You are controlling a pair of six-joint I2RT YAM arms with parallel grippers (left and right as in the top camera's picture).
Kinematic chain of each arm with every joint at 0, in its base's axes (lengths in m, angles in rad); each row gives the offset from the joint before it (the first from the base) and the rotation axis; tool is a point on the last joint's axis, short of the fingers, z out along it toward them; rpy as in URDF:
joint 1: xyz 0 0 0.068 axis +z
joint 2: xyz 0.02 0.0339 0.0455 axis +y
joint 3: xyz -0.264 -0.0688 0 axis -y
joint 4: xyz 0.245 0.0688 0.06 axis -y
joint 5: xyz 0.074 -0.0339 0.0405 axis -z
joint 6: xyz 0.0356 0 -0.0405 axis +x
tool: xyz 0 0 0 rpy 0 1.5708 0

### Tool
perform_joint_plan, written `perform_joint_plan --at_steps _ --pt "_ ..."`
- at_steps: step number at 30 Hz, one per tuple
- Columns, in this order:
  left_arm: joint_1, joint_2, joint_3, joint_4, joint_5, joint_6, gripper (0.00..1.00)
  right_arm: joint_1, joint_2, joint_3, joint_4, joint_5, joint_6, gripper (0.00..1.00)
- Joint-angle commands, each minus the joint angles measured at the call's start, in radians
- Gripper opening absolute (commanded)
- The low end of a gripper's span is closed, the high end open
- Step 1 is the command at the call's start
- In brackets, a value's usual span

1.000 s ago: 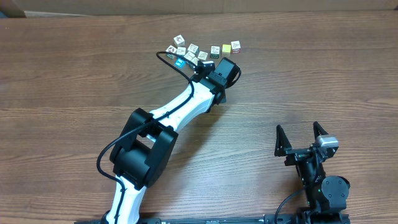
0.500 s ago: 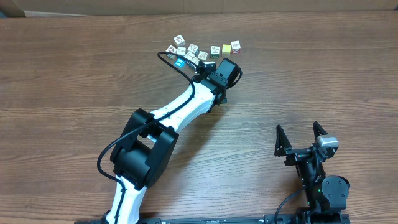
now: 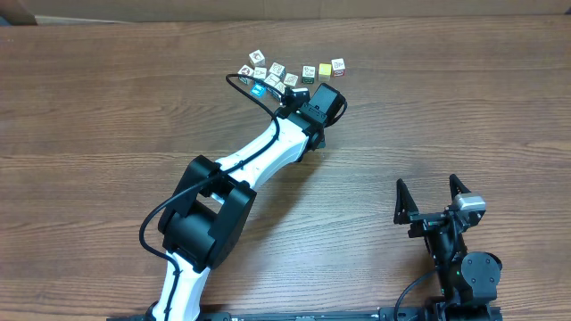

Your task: Form a horizontal line

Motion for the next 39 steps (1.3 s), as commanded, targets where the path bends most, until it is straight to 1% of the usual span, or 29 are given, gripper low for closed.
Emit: perform_joint_plan --at_steps 1,6,12,18,20,21,23,29,33,39 --pt "-0.007 -0.009 0.004 -0.003 0.004 0.015 0.40 -0.005 -0.008 -0.010 0.003 0.009 -0.007 1.00" --pt "-0.005 -0.010 0.004 0.006 -0.005 0.019 0.42 -0.005 -0.008 -0.010 0.003 0.009 -0.007 1.00" --pt "-0.005 -0.010 0.004 0.083 -0.052 0.093 0.45 -0.005 -0.008 -0.010 0.003 0.009 -0.007 1.00" --pt "-0.005 -0.010 0.004 0.115 -0.070 0.093 0.52 -0.005 -0.008 -0.010 0.003 0.009 -0.007 1.00" --pt "-0.005 -0.010 0.004 0.126 -0.094 0.093 0.52 -0.005 -0.008 -0.010 0.003 0.009 -0.007 1.00" --pt "-0.005 -0.010 0.004 0.134 -0.101 0.093 0.47 -0.005 -0.008 -0.010 0.003 0.009 -0.007 1.00" --pt "-0.002 -0.010 0.004 0.157 -0.104 0.095 0.31 -0.005 -0.008 -0.010 0.003 0.009 -0.007 1.00" --pt "0.008 -0.010 0.004 0.186 -0.075 0.093 0.05 -0.005 -0.008 -0.010 0.003 0.009 -0.007 1.00" --pt "0.007 -0.010 0.004 0.185 -0.049 0.093 0.04 -0.005 -0.008 -0.010 0.003 0.009 -0.007 1.00" --pt "0.014 -0.010 0.004 0.186 -0.051 0.093 0.04 -0.005 -0.008 -0.010 0.003 0.009 -0.007 1.00"
